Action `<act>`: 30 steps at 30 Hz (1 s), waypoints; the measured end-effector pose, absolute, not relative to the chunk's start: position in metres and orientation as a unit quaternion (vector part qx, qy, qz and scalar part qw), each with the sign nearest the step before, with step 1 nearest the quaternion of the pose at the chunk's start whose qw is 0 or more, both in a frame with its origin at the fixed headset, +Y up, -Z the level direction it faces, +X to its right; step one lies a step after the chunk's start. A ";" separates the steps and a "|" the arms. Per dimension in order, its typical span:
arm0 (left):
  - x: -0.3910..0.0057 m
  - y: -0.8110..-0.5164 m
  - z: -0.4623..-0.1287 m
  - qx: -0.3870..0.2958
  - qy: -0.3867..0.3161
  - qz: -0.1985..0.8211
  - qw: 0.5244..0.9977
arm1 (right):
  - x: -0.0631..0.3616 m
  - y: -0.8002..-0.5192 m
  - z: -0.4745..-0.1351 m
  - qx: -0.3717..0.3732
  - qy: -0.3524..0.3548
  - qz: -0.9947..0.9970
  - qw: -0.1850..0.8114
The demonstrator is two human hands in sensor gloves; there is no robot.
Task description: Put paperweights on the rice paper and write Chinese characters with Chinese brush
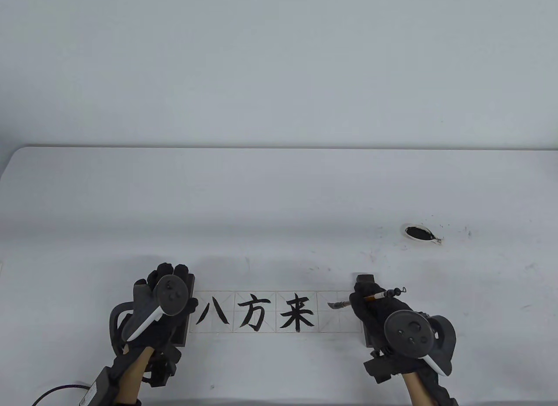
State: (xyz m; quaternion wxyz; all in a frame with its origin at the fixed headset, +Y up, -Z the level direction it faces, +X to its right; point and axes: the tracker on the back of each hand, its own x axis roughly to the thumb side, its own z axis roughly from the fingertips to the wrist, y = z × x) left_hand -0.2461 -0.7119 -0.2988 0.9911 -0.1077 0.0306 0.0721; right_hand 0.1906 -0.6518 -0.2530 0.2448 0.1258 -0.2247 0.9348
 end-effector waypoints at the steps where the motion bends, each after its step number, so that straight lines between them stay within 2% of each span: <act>1: -0.246 -0.712 -0.299 -0.108 0.031 0.072 0.991 | 0.193 -0.659 -0.254 0.125 -0.260 0.924 0.253; 5: -0.246 -0.712 -0.299 -0.111 0.030 0.073 0.991 | 0.189 -0.667 -0.254 0.132 -0.273 0.922 0.241; 9: -0.243 -0.711 -0.298 -0.106 0.025 0.068 0.992 | 0.181 -0.672 -0.253 0.143 -0.256 0.928 0.229; 30: -0.243 -0.711 -0.298 -0.108 0.024 0.067 0.992 | 0.175 -0.677 -0.255 0.148 -0.214 0.941 0.218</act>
